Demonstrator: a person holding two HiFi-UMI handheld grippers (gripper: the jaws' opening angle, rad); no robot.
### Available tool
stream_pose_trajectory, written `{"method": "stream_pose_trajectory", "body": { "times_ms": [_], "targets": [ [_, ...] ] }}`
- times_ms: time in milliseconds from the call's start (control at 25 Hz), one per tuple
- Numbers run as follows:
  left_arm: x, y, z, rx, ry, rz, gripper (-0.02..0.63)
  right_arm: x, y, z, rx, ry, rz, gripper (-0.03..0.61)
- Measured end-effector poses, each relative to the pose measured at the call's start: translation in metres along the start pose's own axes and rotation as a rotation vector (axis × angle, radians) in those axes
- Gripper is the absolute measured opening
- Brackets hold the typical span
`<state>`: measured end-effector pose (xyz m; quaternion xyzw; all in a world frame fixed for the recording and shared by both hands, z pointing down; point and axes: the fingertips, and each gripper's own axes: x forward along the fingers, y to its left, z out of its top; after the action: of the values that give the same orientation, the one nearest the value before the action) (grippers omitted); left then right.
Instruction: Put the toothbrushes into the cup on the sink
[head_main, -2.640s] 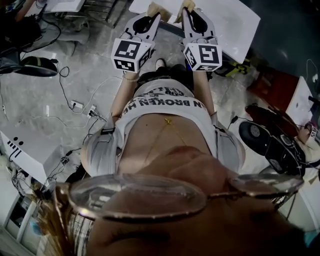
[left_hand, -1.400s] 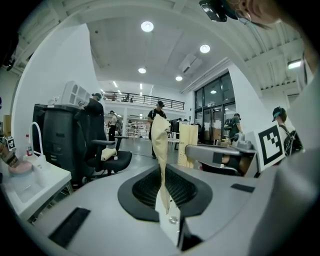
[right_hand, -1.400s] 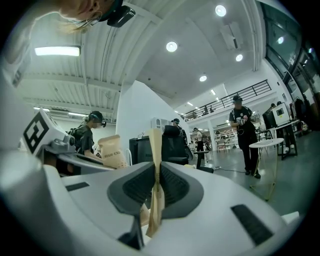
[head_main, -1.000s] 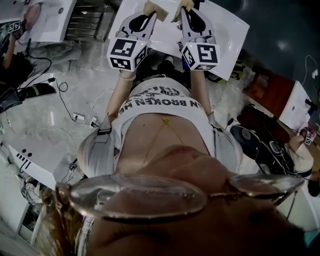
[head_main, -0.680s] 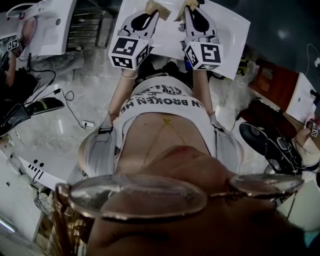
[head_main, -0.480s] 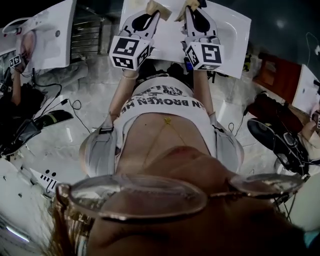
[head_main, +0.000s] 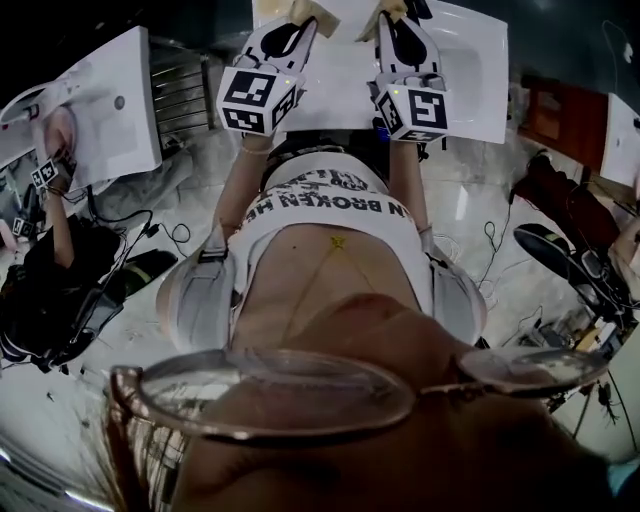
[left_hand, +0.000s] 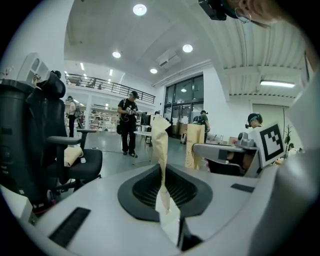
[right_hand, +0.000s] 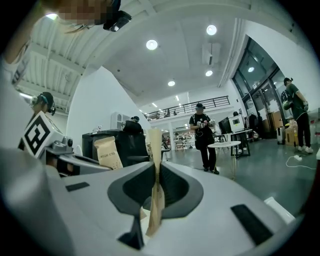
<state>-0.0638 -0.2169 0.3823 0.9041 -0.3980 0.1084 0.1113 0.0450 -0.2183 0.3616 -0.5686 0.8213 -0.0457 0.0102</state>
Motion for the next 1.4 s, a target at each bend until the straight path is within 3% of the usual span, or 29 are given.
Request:
{"method": "stream_pose_trajectory", "body": {
  "times_ms": [120,240,560,920,1400],
  "targets": [
    [0.011,-0.139,0.015,0.021,-0.037,0.044,0.032,-0.118,-0.080,0.031,-0.025,-0.040,0.029,0.044],
    [0.010,-0.178,0.015,0.028,-0.032,0.049,0.031,-0.166,-0.106,0.038,-0.027,-0.041,0.003,0.044],
    [0.002,-0.096,0.006,0.012,-0.025,0.085,0.031,-0.133,-0.091,0.019,-0.034,-0.003,-0.068,0.044],
    [0.001,-0.038,-0.011,0.024,-0.022,0.167,0.031,-0.122,-0.088,0.011,-0.047,0.027,-0.083,0.044],
    [0.042,0.021,-0.089,-0.023,0.104,0.239,0.031,-0.117,-0.087,0.004,-0.053,0.058,-0.125,0.044]
  ]
}}
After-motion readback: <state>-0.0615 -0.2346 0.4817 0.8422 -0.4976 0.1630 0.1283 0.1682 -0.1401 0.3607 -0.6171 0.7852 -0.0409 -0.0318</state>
